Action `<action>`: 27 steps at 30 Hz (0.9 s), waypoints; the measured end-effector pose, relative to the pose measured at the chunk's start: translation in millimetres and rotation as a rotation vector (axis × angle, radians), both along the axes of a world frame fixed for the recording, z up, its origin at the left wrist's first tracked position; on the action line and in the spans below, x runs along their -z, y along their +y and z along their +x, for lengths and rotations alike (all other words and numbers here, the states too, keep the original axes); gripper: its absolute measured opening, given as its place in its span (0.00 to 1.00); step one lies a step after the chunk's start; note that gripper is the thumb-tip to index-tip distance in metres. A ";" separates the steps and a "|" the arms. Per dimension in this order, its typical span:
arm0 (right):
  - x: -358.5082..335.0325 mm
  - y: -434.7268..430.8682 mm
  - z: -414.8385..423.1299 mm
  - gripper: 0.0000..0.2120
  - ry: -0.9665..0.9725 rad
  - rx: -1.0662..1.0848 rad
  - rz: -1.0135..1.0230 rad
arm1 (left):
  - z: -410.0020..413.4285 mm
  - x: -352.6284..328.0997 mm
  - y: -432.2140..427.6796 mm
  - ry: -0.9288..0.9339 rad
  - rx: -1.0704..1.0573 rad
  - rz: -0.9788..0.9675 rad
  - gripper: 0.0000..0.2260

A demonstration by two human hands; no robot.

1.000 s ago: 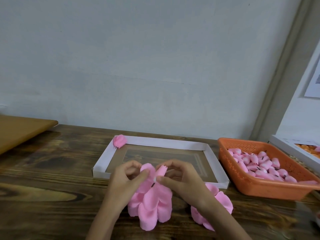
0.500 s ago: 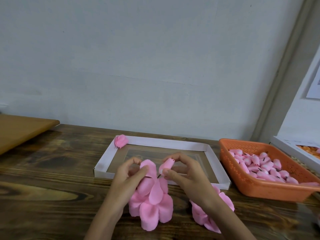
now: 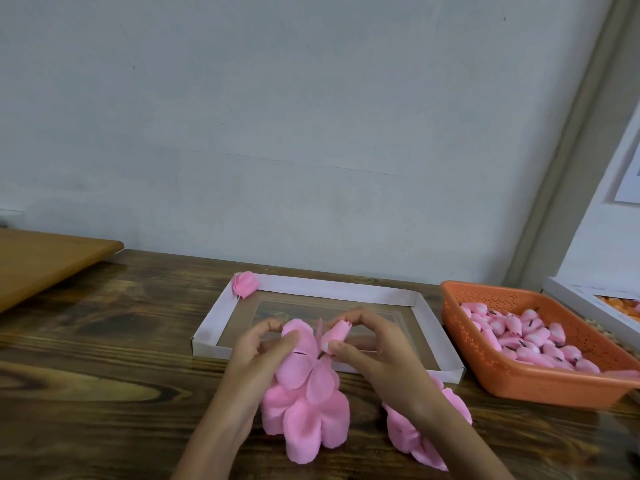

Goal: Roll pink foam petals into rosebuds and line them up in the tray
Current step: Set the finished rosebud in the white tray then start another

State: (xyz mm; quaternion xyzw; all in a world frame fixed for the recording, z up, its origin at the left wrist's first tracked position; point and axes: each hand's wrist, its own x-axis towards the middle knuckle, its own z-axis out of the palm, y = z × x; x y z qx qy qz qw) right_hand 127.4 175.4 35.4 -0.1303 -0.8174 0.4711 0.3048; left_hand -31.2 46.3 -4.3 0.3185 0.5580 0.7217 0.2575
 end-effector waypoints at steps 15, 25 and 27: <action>-0.3 -7.6 -7.0 0.14 0.138 0.158 0.051 | 8.0 -6.7 -3.9 0.163 0.141 0.106 0.17; -10.2 -9.3 -8.6 0.14 0.108 0.131 0.117 | 12.8 -7.1 -0.1 0.330 0.107 0.122 0.14; -11.1 -9.7 -8.0 0.14 0.075 0.116 0.129 | 14.2 -7.0 0.9 0.350 0.087 0.151 0.16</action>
